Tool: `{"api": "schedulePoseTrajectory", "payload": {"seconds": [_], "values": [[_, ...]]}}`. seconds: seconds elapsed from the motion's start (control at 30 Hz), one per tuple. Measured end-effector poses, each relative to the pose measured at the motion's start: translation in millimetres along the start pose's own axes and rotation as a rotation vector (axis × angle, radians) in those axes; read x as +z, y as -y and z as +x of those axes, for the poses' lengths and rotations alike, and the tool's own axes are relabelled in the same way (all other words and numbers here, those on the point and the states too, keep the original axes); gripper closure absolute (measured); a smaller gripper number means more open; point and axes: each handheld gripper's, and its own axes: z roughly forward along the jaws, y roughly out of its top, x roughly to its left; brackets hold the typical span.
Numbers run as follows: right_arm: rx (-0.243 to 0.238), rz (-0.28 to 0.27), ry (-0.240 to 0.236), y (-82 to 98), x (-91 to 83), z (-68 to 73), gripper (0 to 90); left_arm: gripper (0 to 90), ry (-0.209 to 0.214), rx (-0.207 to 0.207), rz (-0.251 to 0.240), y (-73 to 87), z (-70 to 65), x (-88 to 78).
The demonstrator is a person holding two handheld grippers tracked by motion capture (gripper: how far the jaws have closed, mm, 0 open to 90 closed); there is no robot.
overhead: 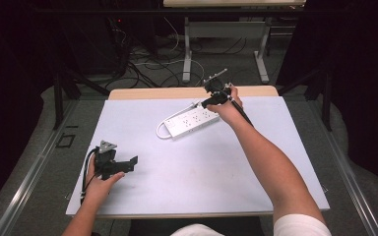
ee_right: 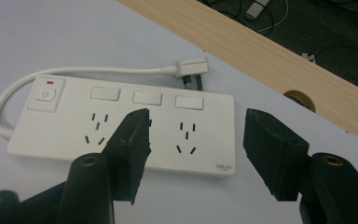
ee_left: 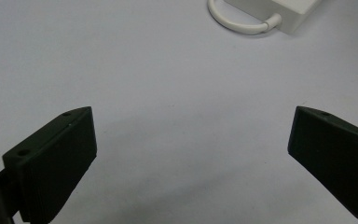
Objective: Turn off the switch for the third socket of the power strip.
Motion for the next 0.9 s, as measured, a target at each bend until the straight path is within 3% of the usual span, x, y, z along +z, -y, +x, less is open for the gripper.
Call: {"api": "schedulePoseTrajectory", "payload": {"seconds": [0.37,0.5,0.6,0.63,0.73,0.9], "values": [[0.003,0.049,-0.016,1.0,20.7,4.5,43.2,1.2,0.001,-0.011,-0.002,0.4,-0.3,0.3],[0.018,0.023,-0.032,2.8,29.7,5.0,43.4,1.2,0.0,-0.011,-0.005,0.5,0.0,0.7],[0.031,0.046,-0.023,3.0,33.8,6.2,44.3,1.3,0.0,-0.01,-0.003,0.5,0.1,0.7],[0.034,0.028,-0.034,3.8,37.0,6.3,44.5,1.3,0.0,-0.01,-0.002,0.6,0.1,0.8],[0.037,0.051,-0.029,3.9,40.9,6.6,45.6,1.3,0.0,-0.01,-0.002,0.7,0.2,0.8],[0.045,0.036,-0.02,5.1,49.1,6.5,47.6,1.4,0.002,-0.011,-0.001,0.9,0.7,0.8]]}}
